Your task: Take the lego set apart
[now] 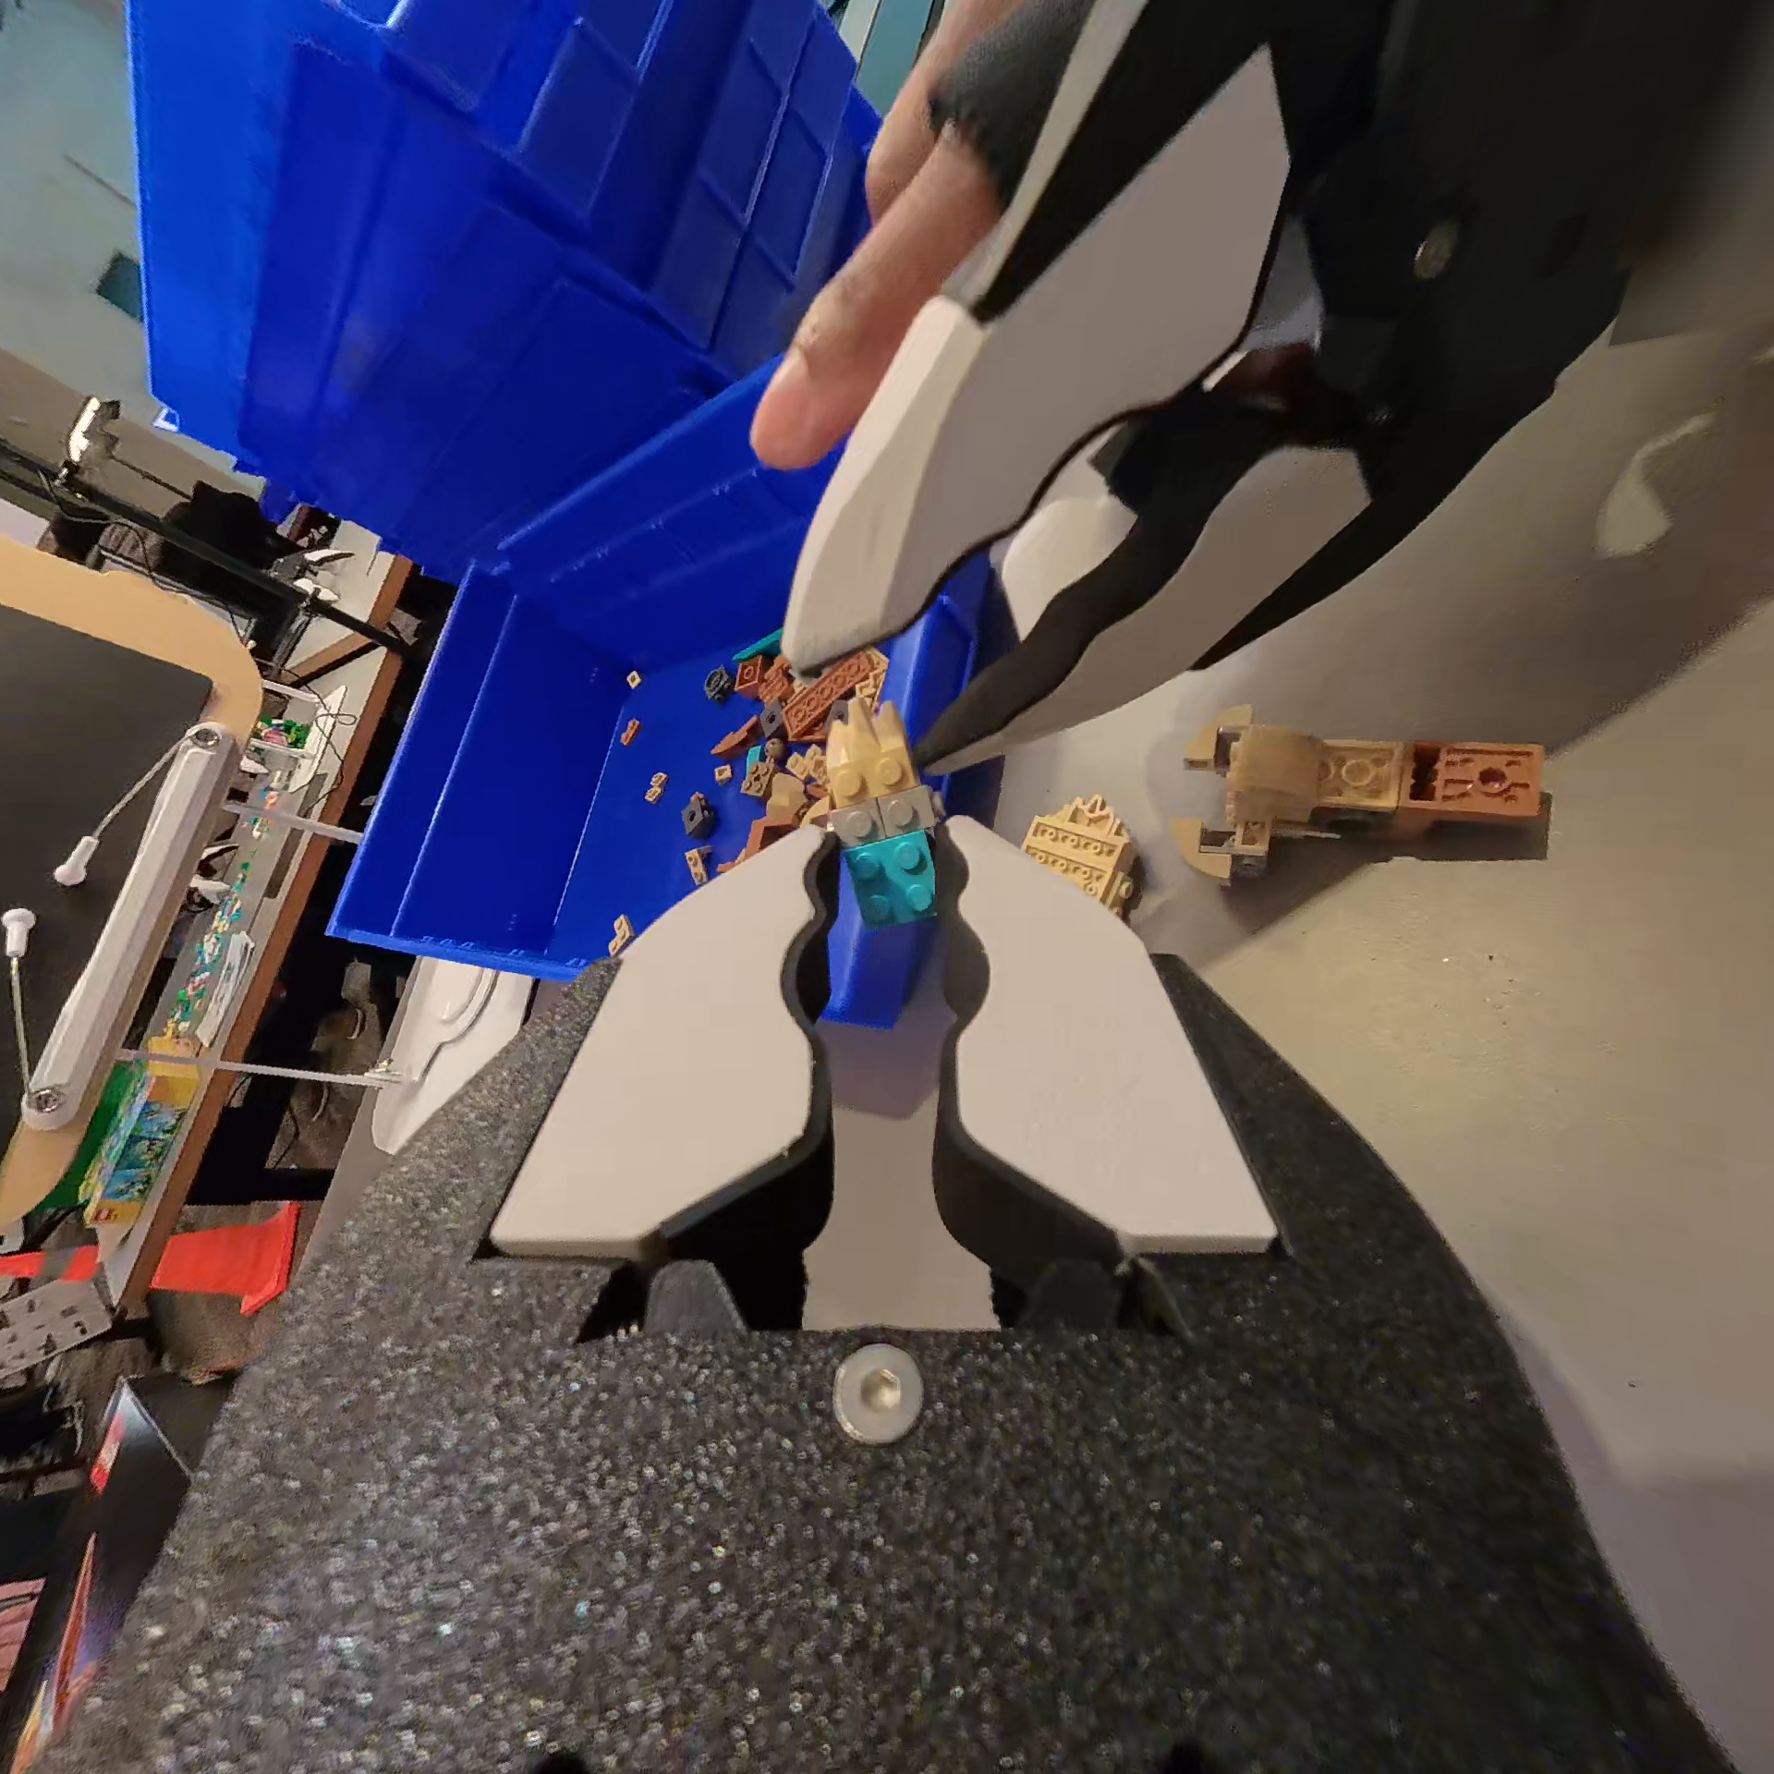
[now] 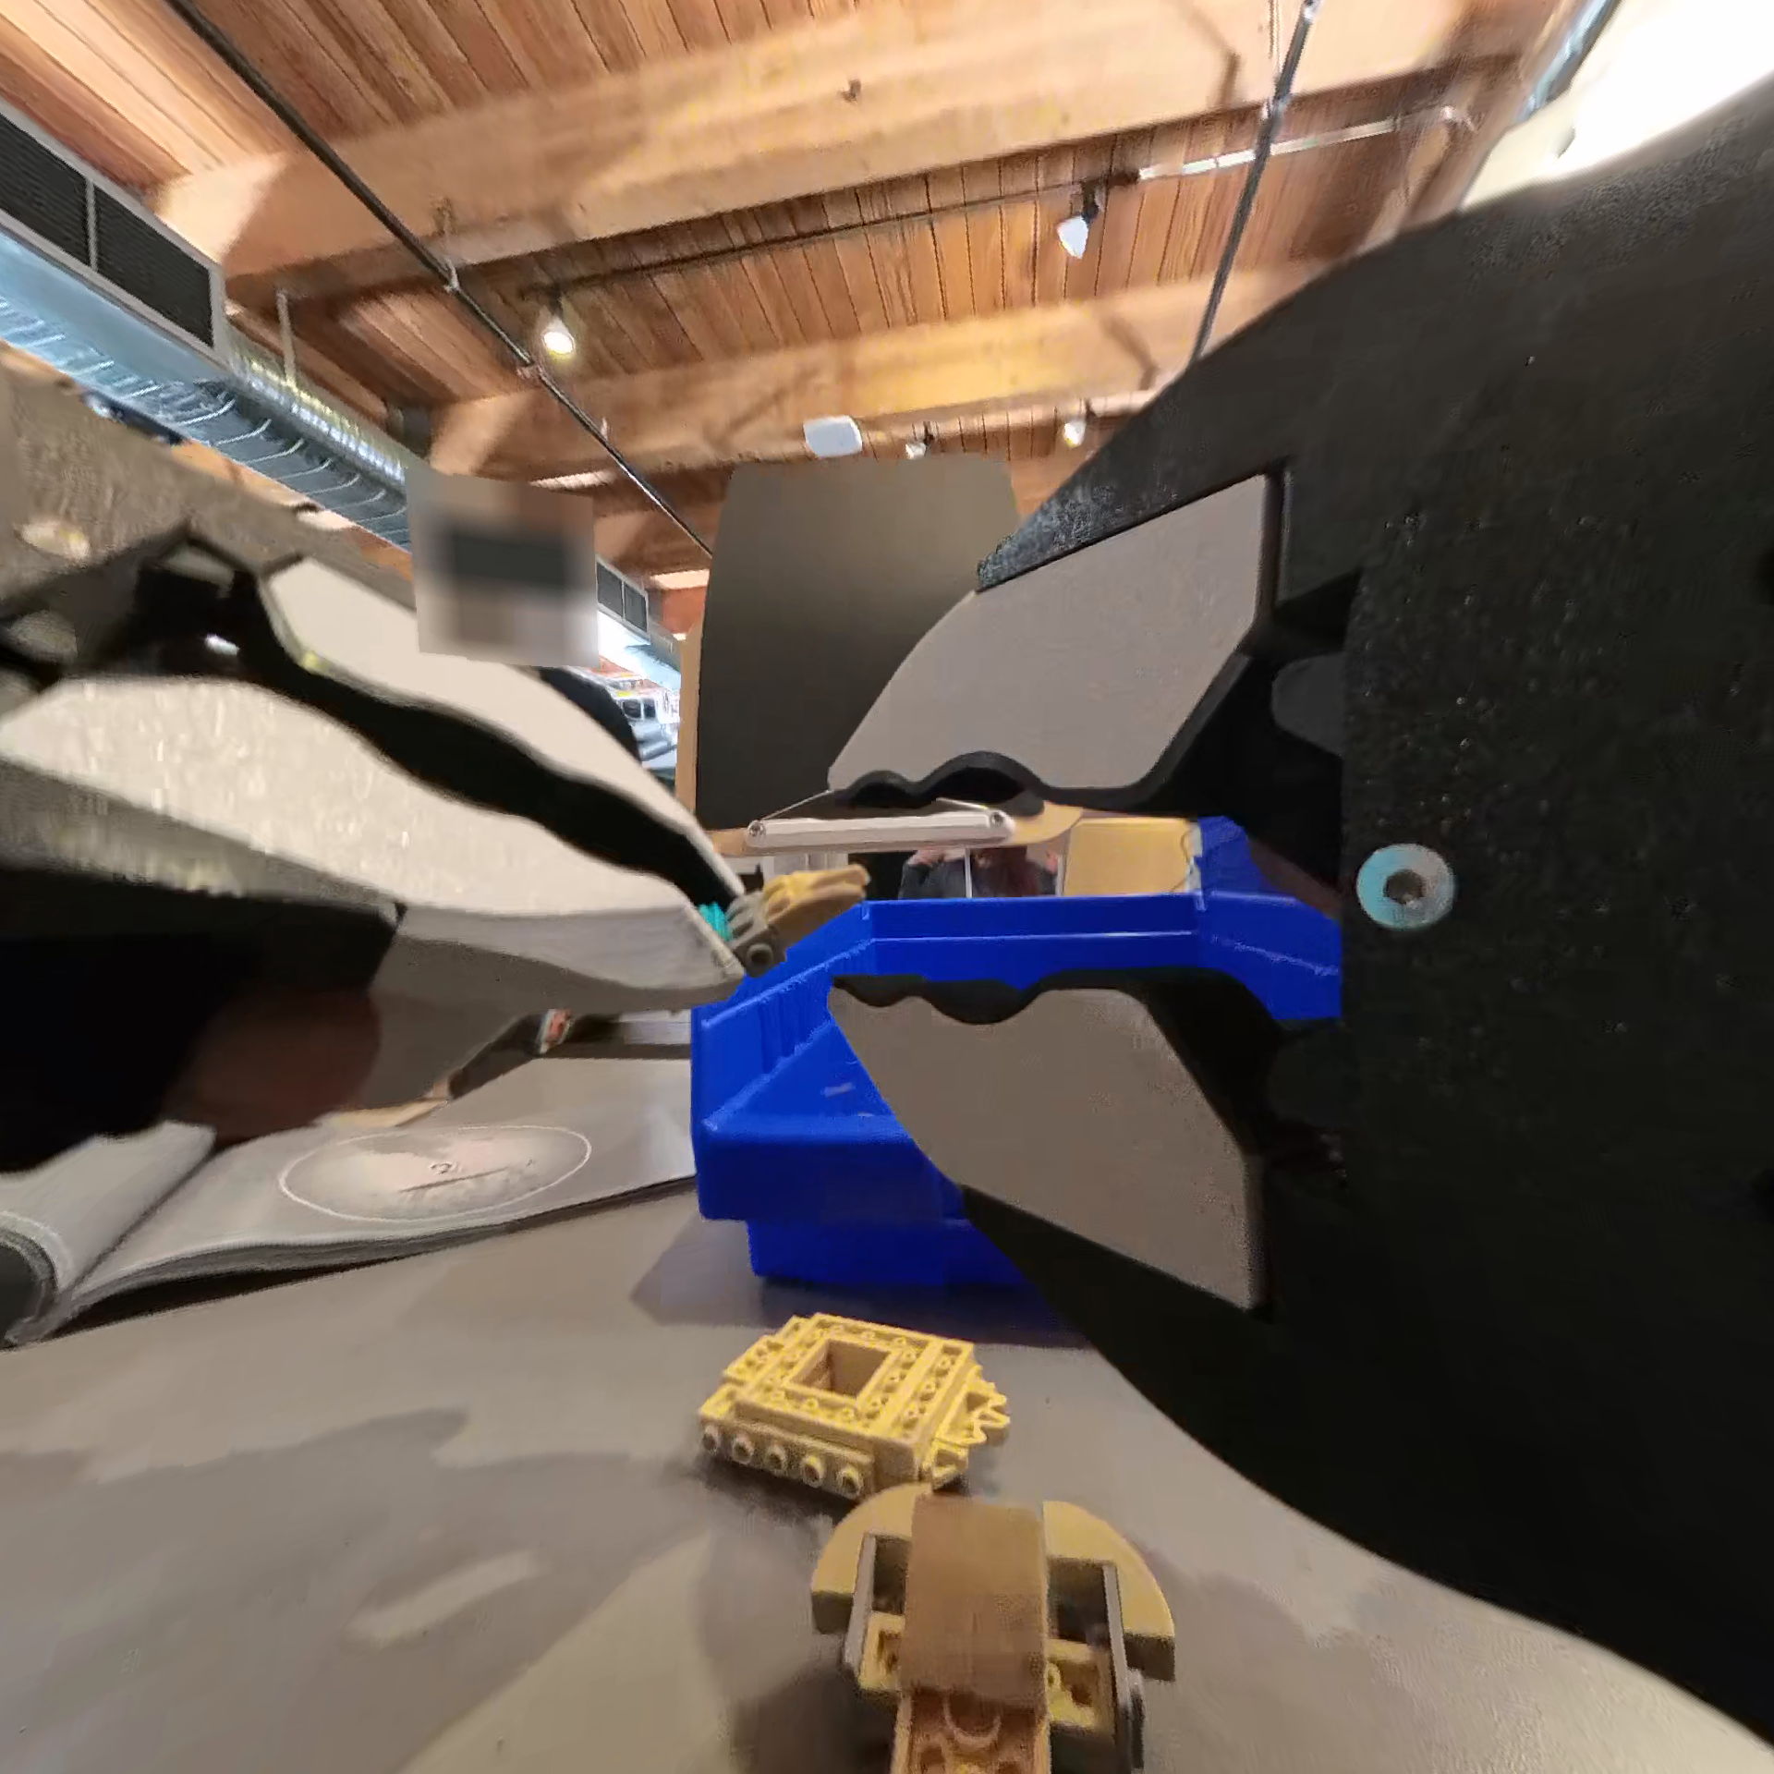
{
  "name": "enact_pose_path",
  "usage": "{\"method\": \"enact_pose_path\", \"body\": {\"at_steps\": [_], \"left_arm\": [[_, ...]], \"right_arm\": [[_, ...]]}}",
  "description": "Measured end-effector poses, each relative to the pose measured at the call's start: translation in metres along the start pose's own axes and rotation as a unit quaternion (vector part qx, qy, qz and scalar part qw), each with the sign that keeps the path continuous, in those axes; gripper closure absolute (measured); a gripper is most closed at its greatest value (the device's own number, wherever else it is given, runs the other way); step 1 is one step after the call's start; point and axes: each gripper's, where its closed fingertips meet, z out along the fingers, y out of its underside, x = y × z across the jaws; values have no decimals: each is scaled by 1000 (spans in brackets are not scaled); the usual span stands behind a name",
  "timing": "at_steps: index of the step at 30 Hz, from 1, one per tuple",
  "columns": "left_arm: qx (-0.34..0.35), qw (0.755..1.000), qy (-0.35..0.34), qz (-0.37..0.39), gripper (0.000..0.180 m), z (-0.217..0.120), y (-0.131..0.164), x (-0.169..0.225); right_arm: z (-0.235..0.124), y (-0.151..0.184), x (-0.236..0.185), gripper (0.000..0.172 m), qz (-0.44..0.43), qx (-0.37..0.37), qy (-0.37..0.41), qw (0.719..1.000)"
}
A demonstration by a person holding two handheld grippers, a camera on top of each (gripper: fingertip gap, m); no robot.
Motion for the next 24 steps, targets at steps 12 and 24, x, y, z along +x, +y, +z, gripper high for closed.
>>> {"method": "enact_pose_path", "body": {"at_steps": [12, 24], "left_arm": [[81, 996, -3, -42, 162, -9, -24, -6], [212, 948, 22, -236, 156, -24, -46, -30]], "right_arm": [[7, 11, 12, 164, 81, -35, 35, 996], [6, 15, 37, 164, 313, -27, 54, 948]]}}
